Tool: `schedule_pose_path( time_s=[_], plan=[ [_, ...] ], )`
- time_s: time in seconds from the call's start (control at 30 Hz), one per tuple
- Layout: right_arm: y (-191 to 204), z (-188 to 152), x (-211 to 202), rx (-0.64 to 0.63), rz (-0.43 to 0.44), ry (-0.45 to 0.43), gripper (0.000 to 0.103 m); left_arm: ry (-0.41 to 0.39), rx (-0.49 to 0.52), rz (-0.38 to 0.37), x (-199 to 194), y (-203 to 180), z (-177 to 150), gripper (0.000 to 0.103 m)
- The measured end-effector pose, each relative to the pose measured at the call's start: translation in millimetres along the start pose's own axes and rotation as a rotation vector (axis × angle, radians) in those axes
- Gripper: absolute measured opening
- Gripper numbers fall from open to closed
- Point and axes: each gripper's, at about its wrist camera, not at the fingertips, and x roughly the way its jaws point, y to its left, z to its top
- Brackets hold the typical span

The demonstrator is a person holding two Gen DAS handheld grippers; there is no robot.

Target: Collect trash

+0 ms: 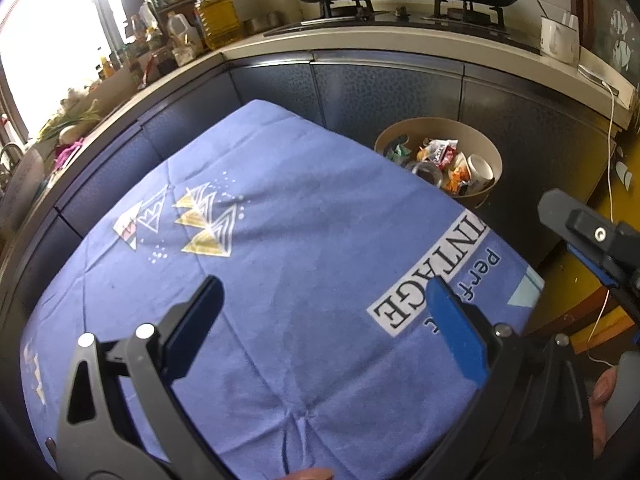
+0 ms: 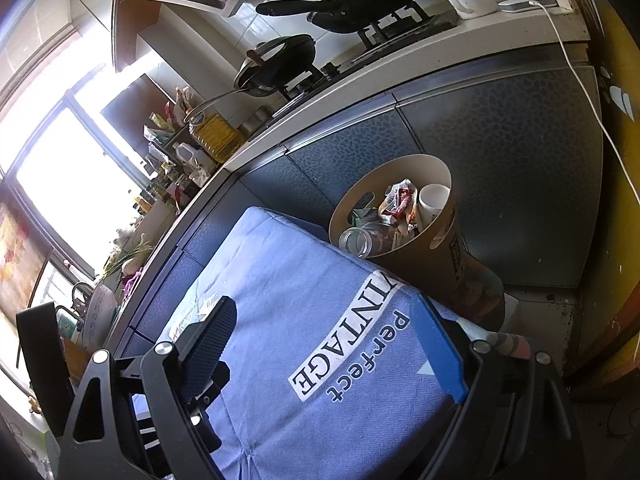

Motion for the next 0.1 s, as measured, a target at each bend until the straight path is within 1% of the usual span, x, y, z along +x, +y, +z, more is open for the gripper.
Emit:
schedule_pose_path(
  time_s=[0.1],
  plan=[
    [-1.3, 2.2, 2.3, 0.000, 0.003, 0.003, 0.086, 0.009, -0.004, 0.002, 1.9, -0.1, -0.1, 0.097]
  ],
)
